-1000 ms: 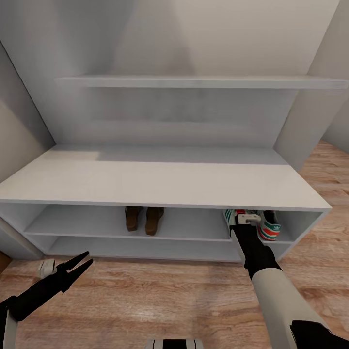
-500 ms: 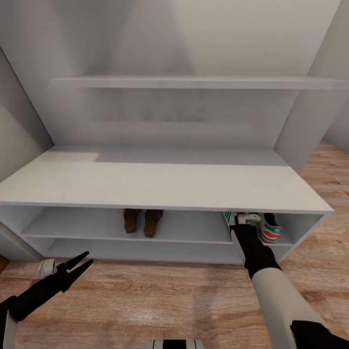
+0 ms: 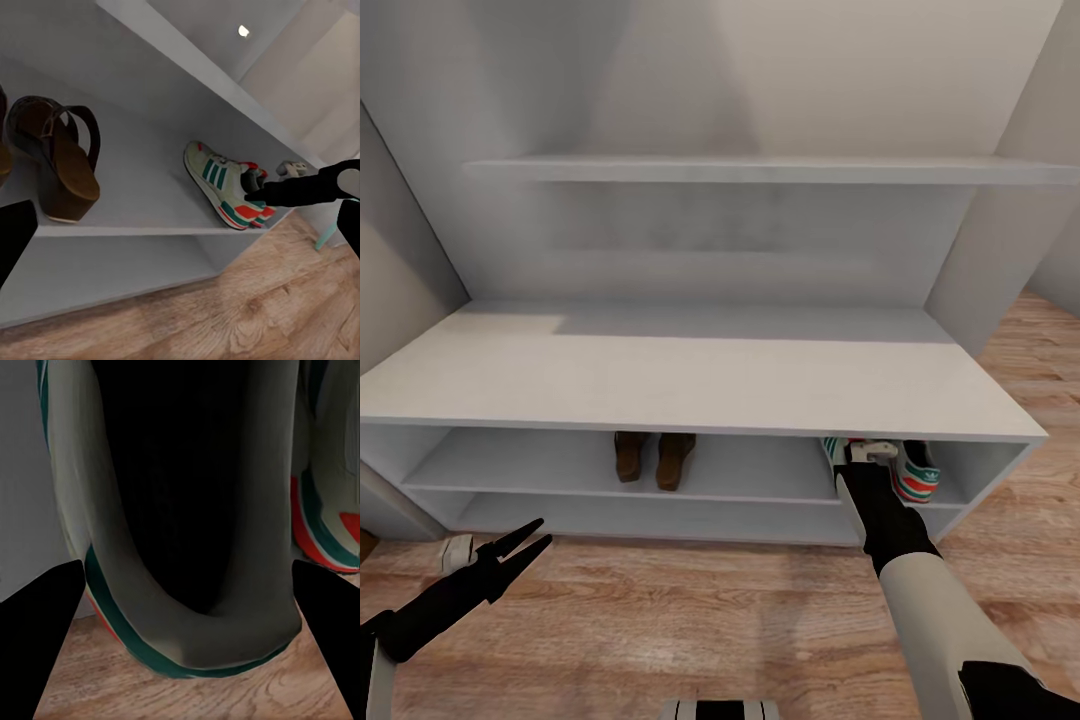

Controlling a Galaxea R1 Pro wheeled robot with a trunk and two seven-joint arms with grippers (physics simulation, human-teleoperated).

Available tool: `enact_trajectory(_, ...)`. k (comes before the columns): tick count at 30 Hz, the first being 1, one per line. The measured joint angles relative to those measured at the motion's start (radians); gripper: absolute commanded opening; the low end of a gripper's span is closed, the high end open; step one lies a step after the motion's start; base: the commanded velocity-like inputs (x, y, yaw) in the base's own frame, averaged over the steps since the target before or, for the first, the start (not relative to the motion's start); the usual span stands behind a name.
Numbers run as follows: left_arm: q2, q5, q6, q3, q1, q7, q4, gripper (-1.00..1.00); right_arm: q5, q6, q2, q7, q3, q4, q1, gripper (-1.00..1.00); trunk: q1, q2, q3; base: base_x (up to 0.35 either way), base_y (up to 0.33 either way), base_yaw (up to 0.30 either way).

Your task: Pick up the two gym shoes and the two sandals from the corridor floor and place them onto the hallstand (shoe rack) in the corridor, making sure they are on the rack and not on the floor. Arrange them so the two gym shoes are next to each other and the two sandals are next to each other.

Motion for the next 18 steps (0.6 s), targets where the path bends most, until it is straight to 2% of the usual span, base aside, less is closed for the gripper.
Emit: enact_trajectory(18, 0.000, 0.000, 0.000, 0.000, 0.000, 0.000, 0.000, 1.00, 0.000, 0.000, -0.001, 0.000, -0.001, 0.000, 0.000, -1.00, 0.000, 0.000, 0.000, 0.022, -0.007, 0.000)
